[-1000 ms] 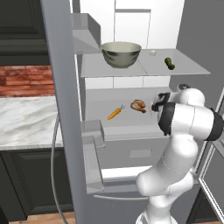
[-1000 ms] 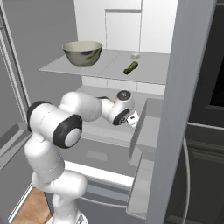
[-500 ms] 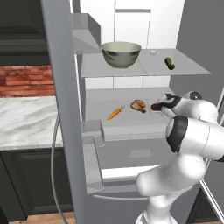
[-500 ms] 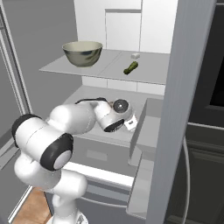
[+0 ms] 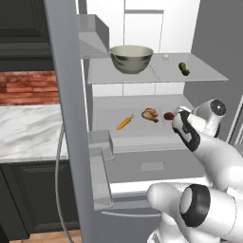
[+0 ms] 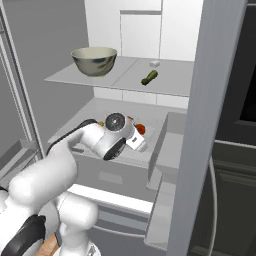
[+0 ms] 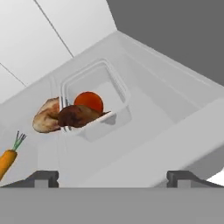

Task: Place the tupperware on the second highest shelf of the fridge. Make space for the tupperware among the existing items by rearranging them on the shelves if needed. Close the fridge door when finished.

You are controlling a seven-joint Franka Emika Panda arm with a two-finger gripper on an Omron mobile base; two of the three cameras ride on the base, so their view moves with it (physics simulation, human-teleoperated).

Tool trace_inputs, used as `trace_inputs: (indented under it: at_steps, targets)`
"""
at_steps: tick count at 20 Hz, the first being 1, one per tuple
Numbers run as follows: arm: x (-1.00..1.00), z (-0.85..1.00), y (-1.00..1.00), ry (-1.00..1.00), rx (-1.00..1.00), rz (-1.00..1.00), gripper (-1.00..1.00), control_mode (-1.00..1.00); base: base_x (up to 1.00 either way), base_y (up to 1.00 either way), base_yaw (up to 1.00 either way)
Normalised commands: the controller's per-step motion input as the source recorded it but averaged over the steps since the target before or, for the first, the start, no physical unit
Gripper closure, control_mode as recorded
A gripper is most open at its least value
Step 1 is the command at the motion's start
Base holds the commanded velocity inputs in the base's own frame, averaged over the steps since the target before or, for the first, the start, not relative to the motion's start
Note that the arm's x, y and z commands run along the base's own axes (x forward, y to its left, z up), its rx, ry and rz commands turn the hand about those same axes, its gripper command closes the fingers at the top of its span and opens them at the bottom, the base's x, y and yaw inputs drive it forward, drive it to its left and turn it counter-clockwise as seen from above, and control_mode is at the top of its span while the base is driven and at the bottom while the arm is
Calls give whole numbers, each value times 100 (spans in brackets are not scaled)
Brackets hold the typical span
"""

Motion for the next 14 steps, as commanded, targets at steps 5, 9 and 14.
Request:
trace_inputs:
  at_steps: [5, 9, 14]
  targets:
    - [-89, 45, 60, 16, -19, 22, -100, -100, 0, 0, 0]
    - [-94, 6, 70, 10, -13, 24, -100, -100, 0, 0, 0]
    - [-79, 3, 67, 4, -7, 27, -100, -100, 0, 0, 0]
